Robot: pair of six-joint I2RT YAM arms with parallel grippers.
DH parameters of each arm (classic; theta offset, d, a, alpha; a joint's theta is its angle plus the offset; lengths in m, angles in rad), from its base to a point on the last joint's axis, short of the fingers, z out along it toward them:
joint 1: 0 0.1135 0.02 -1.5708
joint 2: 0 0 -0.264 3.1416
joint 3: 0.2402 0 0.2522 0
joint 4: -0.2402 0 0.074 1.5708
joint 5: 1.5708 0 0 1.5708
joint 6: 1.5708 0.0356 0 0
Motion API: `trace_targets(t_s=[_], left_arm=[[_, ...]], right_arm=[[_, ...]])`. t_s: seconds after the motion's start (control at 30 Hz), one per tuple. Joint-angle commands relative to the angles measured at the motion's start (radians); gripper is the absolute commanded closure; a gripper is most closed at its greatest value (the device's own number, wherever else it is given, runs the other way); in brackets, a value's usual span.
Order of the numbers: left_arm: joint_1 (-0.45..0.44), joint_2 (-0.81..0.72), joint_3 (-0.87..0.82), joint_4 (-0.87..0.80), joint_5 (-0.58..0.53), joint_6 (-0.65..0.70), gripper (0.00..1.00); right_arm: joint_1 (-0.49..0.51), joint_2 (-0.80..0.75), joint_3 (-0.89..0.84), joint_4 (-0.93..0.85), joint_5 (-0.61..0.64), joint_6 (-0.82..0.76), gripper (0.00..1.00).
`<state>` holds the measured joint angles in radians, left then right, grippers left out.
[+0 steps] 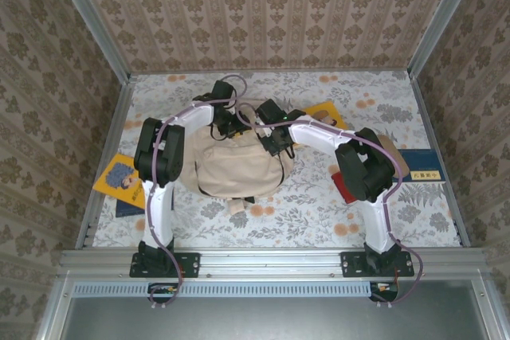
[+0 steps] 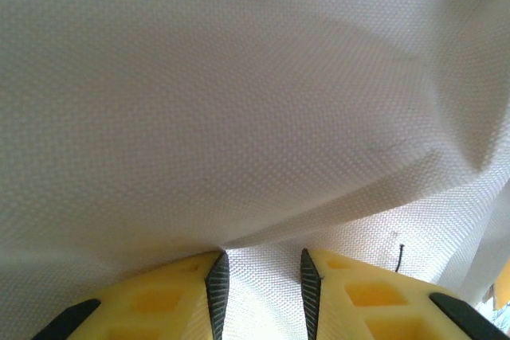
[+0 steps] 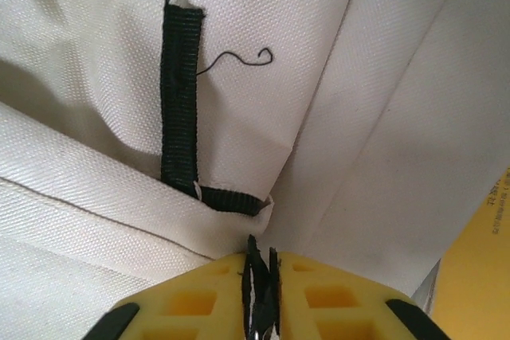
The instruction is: Pack books, pencil case, and school supplies into a backpack
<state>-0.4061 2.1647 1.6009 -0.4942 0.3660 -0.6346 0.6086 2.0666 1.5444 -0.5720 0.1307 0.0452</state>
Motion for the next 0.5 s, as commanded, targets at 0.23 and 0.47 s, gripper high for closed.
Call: trace_targets(t_s=[0.23, 0.47], left_arm=[[0.010, 0.043, 0.029, -0.051, -0.033, 0.039, 0.66], [-0.003, -0.043, 0.026, 0.032, 0.060, 0.041, 0.63]], right_arm=[[-0.018, -0.044, -0.037, 0.078, 0.051, 0.030, 0.77], [-0.018, -0.009, -0.019, 0.069, -0.030, 0.038, 0.74]])
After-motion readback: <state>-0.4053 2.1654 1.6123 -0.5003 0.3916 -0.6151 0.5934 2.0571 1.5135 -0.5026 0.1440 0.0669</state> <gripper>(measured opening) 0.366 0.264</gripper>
